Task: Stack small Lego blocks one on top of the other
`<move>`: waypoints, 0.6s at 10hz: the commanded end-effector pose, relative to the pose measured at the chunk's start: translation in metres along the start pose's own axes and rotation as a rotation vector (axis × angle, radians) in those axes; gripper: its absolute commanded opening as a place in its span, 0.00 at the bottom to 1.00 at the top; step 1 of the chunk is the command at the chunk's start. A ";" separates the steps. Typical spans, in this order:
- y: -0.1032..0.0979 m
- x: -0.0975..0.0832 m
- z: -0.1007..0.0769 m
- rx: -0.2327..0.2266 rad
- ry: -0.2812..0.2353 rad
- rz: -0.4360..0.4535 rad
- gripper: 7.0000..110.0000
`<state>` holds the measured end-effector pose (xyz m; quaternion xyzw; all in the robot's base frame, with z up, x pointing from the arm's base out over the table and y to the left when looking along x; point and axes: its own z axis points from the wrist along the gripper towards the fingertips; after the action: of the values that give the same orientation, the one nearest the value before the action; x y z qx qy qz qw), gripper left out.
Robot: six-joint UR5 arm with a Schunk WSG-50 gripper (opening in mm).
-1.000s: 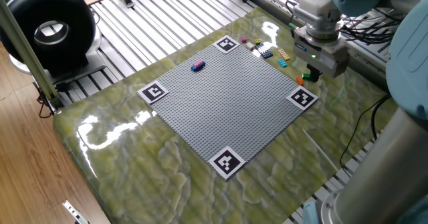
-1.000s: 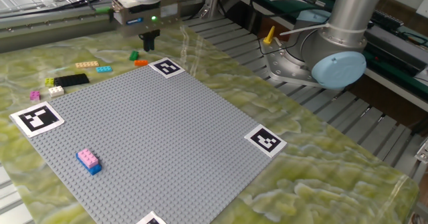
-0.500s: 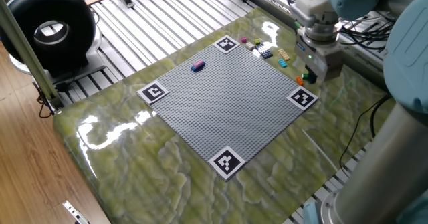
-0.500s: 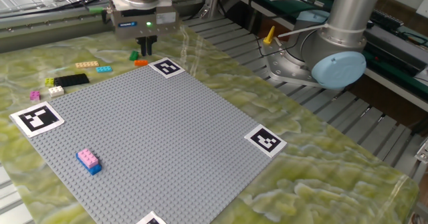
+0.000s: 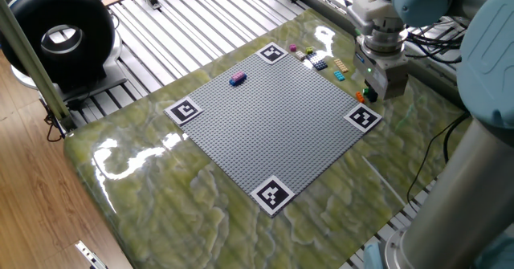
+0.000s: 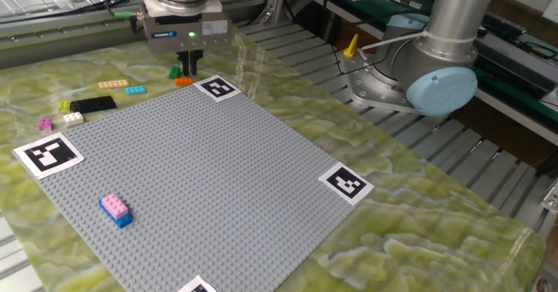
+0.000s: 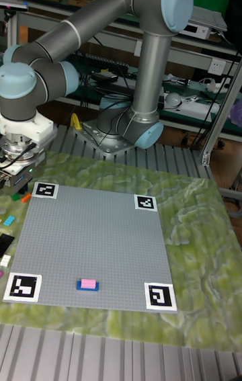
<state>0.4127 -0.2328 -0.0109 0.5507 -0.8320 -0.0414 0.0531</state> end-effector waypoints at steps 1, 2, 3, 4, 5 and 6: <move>-0.004 -0.004 0.001 0.006 -0.021 -0.006 0.00; -0.004 -0.004 0.001 0.009 -0.022 -0.012 0.00; -0.005 -0.005 0.001 0.012 -0.023 -0.021 0.00; -0.009 -0.004 0.000 0.028 -0.021 -0.040 0.00; -0.015 -0.002 -0.004 0.060 -0.012 -0.075 0.00; -0.017 -0.002 -0.007 0.076 -0.013 -0.092 0.00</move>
<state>0.4214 -0.2346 -0.0113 0.5729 -0.8181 -0.0307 0.0403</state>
